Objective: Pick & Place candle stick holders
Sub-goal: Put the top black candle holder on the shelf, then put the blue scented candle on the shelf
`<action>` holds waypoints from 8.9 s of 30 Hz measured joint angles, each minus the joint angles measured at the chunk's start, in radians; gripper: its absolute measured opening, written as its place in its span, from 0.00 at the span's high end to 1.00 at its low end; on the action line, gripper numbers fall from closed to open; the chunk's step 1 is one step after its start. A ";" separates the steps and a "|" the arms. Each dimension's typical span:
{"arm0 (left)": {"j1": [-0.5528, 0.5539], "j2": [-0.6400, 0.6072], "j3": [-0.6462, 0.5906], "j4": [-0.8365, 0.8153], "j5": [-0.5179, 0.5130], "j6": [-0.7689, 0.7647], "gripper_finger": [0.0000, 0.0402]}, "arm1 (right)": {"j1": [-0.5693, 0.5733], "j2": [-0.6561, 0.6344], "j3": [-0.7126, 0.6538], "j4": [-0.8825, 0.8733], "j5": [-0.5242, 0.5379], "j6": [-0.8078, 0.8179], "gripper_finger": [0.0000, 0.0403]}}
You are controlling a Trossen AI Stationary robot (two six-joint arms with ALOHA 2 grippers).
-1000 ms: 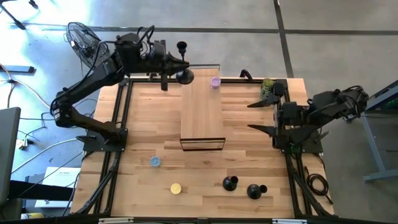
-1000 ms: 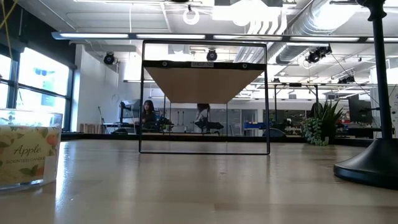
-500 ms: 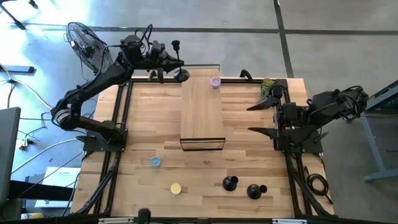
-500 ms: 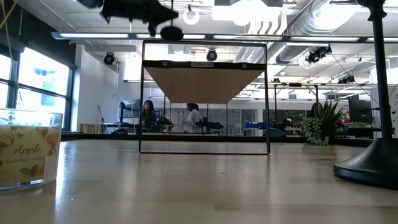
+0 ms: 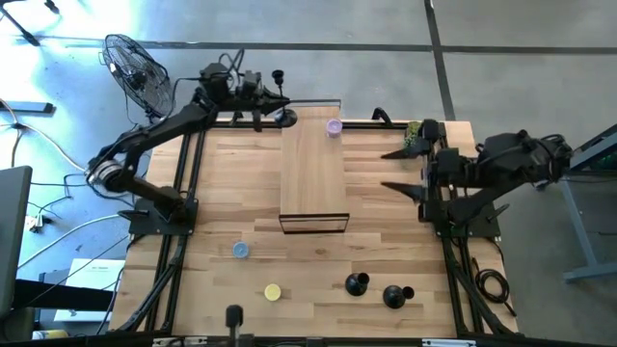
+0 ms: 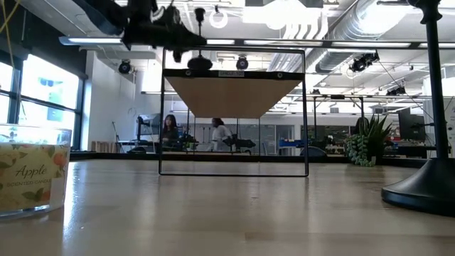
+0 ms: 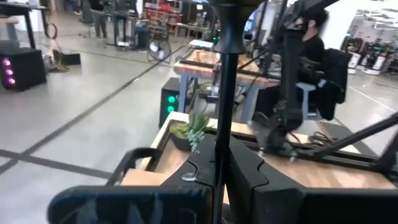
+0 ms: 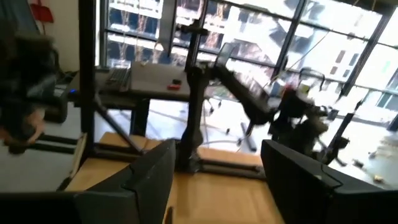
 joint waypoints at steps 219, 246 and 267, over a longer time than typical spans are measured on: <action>-0.325 -0.165 0.627 0.236 0.330 -1.006 0.22 | -0.100 0.028 0.001 0.002 -0.298 -0.017 0.47; -0.637 -0.464 0.628 -1.452 -0.540 -0.258 0.22 | 0.081 0.192 0.000 0.112 -0.013 0.017 0.47; -0.663 -0.399 0.621 -1.908 -0.732 -0.395 0.22 | 0.078 0.312 0.000 0.191 0.133 0.146 0.47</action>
